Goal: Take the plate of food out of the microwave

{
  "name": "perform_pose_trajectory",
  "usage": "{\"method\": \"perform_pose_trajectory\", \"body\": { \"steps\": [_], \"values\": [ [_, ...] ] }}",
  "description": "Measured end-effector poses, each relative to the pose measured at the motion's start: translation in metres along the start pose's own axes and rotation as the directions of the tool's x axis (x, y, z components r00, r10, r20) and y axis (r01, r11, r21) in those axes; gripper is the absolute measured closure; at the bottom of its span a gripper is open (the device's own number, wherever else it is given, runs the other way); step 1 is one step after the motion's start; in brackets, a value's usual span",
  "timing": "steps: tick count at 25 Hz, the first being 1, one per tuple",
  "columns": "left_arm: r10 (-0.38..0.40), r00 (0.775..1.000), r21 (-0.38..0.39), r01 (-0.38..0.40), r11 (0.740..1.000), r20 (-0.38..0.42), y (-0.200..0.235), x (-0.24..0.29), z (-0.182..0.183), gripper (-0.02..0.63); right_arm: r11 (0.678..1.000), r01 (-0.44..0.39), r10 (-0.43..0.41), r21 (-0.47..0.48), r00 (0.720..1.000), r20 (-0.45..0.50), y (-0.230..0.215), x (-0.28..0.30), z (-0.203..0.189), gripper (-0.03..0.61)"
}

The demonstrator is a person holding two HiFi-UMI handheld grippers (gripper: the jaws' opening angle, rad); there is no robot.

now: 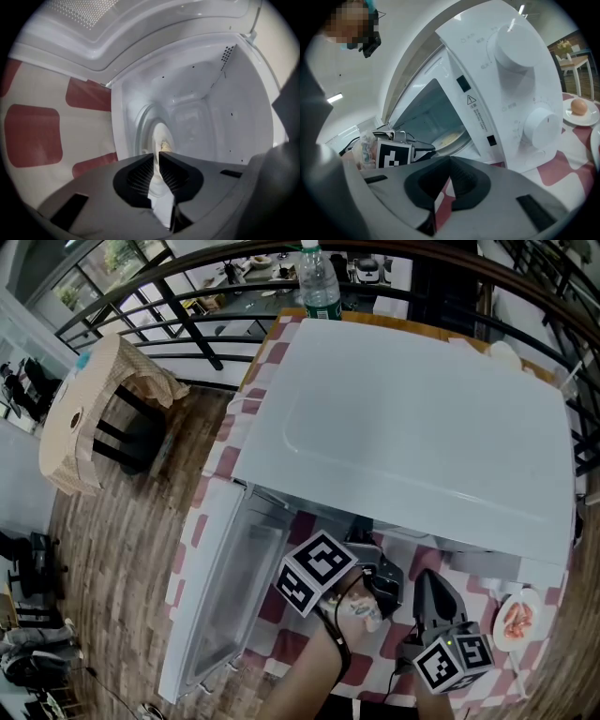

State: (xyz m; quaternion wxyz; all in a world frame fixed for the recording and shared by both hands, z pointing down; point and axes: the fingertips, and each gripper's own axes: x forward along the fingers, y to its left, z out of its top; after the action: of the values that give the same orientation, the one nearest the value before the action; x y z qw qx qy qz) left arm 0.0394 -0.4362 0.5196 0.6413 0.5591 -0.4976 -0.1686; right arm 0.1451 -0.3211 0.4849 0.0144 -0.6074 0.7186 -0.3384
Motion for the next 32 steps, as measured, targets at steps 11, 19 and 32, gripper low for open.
{"method": "perform_pose_trajectory", "body": {
  "steps": [11, 19, 32],
  "values": [
    [-0.031, 0.999, 0.030, 0.031, 0.999, 0.013, 0.003, -0.008, 0.003, 0.568, 1.000, 0.015, -0.015, 0.009, 1.000, -0.003, -0.005, 0.000, -0.001, 0.588],
    [-0.043, 0.998, 0.006, 0.043, 0.999, 0.044, 0.012, -0.046, 0.002, 0.569, 1.000, 0.002, -0.002, 0.020, 1.000, -0.006, 0.003, 0.003, -0.006, 0.588],
    [-0.073, 0.997, 0.060, 0.071, 0.996, 0.027, 0.025, -0.072, -0.006, 0.569, 0.960, -0.129, 0.131, 0.247, 0.991, 0.011, 0.017, 0.015, -0.006, 0.581]
  ]
}}
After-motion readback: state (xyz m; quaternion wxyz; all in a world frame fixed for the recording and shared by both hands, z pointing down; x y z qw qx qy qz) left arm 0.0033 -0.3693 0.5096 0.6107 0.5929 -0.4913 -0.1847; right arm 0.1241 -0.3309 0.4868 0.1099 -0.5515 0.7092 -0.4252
